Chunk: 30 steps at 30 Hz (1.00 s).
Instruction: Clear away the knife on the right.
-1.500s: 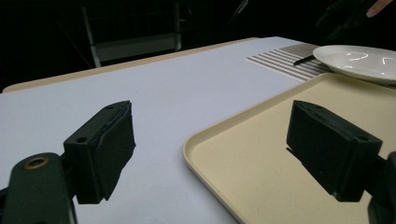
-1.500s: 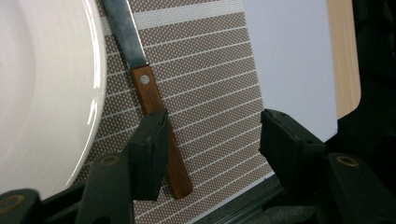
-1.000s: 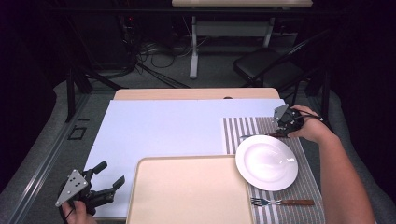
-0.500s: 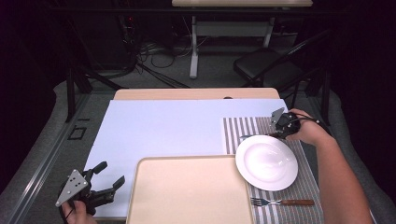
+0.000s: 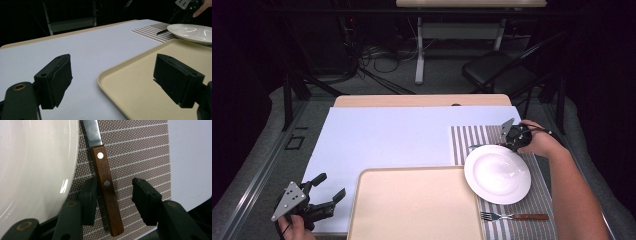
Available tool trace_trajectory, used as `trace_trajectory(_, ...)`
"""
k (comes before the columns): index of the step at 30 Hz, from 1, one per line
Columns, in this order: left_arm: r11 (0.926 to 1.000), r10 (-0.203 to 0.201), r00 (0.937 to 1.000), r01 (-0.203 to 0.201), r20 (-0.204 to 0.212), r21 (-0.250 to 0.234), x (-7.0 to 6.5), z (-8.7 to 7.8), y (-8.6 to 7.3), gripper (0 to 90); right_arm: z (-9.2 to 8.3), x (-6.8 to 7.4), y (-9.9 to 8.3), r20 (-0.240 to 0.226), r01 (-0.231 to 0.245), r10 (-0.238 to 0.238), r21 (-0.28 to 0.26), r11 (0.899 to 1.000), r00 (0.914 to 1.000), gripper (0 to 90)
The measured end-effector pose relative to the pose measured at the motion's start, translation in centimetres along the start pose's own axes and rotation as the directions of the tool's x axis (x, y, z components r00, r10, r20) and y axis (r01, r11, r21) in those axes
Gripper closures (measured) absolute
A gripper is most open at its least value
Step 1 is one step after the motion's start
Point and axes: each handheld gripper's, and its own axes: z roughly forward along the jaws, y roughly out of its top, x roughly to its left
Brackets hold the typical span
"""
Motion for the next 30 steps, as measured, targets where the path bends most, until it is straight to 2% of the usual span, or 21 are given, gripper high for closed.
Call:
trace_trajectory(5, 1.0, 0.002, 1.0, -0.002, 0.001, 0.001, 0.03, 0.02, 0.0, 15.5, 0.16, 0.02, 0.0, 0.003, 0.007, -0.007, 0.0, 1.0, 1.0, 55.4)
trace_trajectory(7, 1.0, 0.002, 1.0, -0.002, 0.001, 0.002, 0.03, 0.01, 0.0, 15.4, 0.25, -0.07, 0.08, 0.0, 0.024, -0.024, 0.002, 1.0, 0.9997, 55.6)
trace_trajectory(12, 1.0, 0.0, 1.0, 0.0, 0.001, 0.0, 0.03, -0.01, -0.01, 15.5, 0.39, 0.06, 0.14, -0.005, 0.018, -0.018, 0.005, 1.0, 0.9998, 56.1)
trace_trajectory(13, 1.0, 0.0, 1.0, 0.0, 0.001, 0.0, 0.04, -0.01, -0.01, 15.5, 0.46, -0.02, 0.22, -0.005, 0.034, -0.034, 0.005, 0.999, 0.9994, 56.2)
trace_trajectory(18, 1.0, 0.0, 1.0, 0.0, 0.001, 0.001, 0.05, 0.0, -0.02, 15.4, 0.51, 0.06, 0.31, -0.007, 0.029, -0.029, 0.008, 1.0, 0.9996, 56.7)
trace_trajectory(23, 1.0, 0.0, 1.0, 0.0, 0.001, 0.0, 0.04, 0.01, -0.01, 15.5, 0.51, 0.01, 0.33, -0.012, 0.044, -0.044, 0.006, 0.999, 0.9989, 59.4)
trace_trajectory(24, 1.0, -0.001, 1.0, 0.001, 0.001, 0.0, 0.04, 0.0, -0.01, 15.5, 0.61, 0.09, 0.31, -0.004, 0.044, -0.044, -0.006, 0.999, 0.999, 59.9)
trace_trajectory(30, 1.0, 0.002, 1.0, -0.002, 0.004, 0.001, 0.05, 0.02, -0.01, 15.5, 0.52, 0.11, 0.38, -0.018, 0.044, -0.044, 0.01, 0.999, 0.9989, 61.0)
